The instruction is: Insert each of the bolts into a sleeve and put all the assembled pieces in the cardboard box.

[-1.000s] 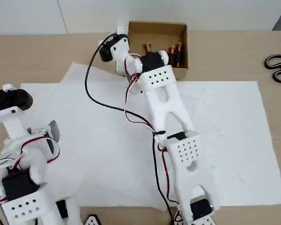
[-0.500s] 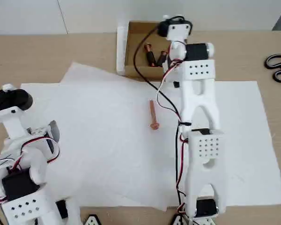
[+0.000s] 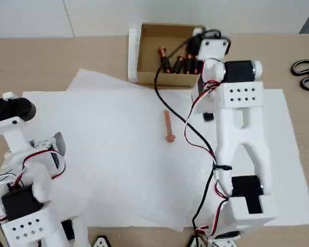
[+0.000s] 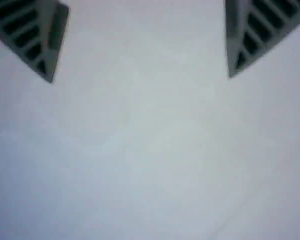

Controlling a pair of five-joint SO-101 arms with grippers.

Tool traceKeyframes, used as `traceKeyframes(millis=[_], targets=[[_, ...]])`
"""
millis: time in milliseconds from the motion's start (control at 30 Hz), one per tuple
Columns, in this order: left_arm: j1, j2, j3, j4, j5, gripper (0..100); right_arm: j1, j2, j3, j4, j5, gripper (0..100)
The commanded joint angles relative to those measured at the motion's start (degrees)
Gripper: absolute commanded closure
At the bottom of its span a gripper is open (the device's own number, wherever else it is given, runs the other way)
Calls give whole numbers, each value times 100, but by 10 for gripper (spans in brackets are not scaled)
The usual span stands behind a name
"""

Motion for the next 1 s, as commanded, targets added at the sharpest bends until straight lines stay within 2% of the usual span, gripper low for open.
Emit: traceKeyframes(millis=[0, 133, 367, 567, 967], targets=[[0, -62, -145, 18, -9, 788, 48, -154, 738, -681, -62, 995], [0, -62, -145, 18, -9, 788, -4, 189, 1143, -1402, -97, 993], [0, -62, -145, 18, -9, 788, -75, 1165, 1152, -1930, -220, 990], [0, -62, -145, 18, -9, 788, -277, 1719, 1055, -1947, -220, 878], [0, -62, -145, 18, -9, 788, -277, 1727, 651, -1455, -220, 872]])
